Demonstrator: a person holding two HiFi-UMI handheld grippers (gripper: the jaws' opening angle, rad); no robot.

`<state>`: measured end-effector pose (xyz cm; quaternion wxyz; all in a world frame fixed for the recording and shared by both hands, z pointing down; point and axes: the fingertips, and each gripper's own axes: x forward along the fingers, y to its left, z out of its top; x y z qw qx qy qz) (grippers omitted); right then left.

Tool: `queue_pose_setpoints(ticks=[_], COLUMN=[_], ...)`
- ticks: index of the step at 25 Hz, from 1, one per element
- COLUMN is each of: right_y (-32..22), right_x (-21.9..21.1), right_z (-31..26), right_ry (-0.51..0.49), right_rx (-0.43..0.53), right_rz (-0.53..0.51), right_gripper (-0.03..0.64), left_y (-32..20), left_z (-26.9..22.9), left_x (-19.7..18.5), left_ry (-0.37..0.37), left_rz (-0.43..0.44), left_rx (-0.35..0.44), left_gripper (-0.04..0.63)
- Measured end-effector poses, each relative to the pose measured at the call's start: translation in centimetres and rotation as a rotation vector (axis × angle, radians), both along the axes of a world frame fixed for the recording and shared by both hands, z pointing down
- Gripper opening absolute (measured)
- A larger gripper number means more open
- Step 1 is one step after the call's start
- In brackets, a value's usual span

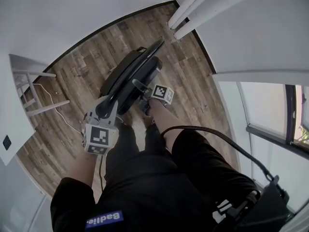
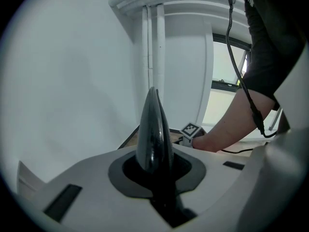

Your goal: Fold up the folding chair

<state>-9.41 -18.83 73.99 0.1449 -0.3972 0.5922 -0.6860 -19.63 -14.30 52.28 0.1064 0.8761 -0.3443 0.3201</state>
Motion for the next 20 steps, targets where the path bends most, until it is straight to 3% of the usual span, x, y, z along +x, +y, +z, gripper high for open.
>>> queue_pose_setpoints(ticks=[9,20], right_y=[-3.5,-7.2], right_x=[-3.1,-3.1], right_z=[-2.9,-4.4], right_ry=[0.070,0.202], right_rx=[-0.018,0.025], right_rz=[-0.007,-0.047], right_gripper=[0.356,0.345], left_y=[1.5,-0.5], left_z=[-0.6,-1.6], left_x=[1.5,3.4], left_ry=[-0.007,0.043], left_rz=[0.021,-0.082], left_rx=[-0.056,-0.139], left_gripper=[0.080,0.091])
